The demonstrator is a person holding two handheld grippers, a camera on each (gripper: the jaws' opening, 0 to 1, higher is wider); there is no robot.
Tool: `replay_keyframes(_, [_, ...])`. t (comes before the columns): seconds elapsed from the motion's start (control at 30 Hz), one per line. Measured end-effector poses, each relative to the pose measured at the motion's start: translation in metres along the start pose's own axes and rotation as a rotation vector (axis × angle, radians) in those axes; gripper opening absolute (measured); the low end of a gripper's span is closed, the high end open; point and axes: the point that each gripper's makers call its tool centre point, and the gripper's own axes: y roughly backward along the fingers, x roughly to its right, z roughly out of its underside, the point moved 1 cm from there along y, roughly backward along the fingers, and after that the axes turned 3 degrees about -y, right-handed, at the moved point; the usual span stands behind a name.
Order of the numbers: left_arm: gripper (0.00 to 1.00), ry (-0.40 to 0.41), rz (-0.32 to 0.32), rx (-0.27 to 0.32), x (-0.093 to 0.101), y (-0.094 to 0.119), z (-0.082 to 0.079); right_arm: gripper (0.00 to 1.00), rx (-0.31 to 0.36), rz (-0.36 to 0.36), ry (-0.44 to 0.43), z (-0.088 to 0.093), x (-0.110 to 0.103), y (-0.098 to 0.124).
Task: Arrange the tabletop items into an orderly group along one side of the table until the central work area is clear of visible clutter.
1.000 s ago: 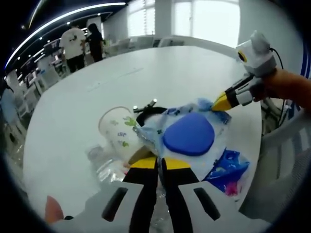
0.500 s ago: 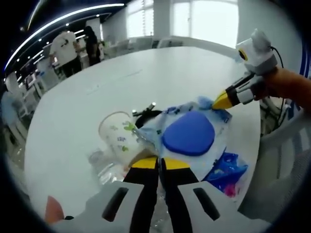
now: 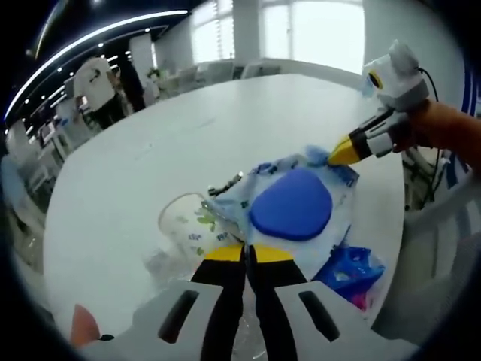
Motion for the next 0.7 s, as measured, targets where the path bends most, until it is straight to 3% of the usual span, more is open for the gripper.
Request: replay_keyframes(0.7, [0.0,-0.049,-0.014,0.019,-0.022,-0.02,-0.04,0.01,0.055,0.025,0.01,-0.049,0.022,0.0])
